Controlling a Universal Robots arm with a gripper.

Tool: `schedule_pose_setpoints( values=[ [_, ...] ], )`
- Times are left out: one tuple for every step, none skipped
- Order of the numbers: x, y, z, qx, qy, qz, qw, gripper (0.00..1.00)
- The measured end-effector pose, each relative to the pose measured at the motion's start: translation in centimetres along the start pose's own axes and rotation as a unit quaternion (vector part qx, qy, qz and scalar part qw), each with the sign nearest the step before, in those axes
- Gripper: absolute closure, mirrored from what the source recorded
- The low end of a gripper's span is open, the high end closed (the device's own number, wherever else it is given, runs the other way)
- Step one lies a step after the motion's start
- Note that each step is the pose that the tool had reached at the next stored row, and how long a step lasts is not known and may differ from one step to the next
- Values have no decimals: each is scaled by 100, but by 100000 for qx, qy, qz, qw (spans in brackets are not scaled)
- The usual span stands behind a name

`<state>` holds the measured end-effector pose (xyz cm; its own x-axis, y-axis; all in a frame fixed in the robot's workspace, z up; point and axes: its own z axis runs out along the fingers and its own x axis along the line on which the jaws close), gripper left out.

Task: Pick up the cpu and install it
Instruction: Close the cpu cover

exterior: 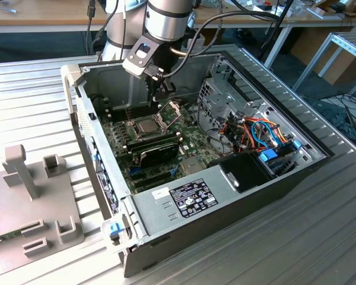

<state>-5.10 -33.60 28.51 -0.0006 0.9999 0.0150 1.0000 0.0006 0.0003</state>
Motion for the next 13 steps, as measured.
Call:
schedule_pose_setpoints(
  values=[
    [0,0,0,-2,-3,1,100000,78],
    [0,0,0,0,-3,1,100000,84],
    [0,0,0,1,-9,-1,100000,89],
    [0,0,0,0,-9,0,100000,89],
    [0,0,0,0,-14,0,100000,89],
    [0,0,0,2,-16,-1,100000,89],
    [0,0,0,0,-18,0,100000,89],
    [0,0,0,0,-20,-1,100000,89],
    [0,0,0,-4,-23,-2,100000,89],
    [0,4,0,2,-28,2,100000,89],
    [1,14,0,4,-24,6,100000,89],
    [1,46,0,2,-20,4,100000,89],
    [0,82,0,13,-27,6,100000,89]
  ],
)
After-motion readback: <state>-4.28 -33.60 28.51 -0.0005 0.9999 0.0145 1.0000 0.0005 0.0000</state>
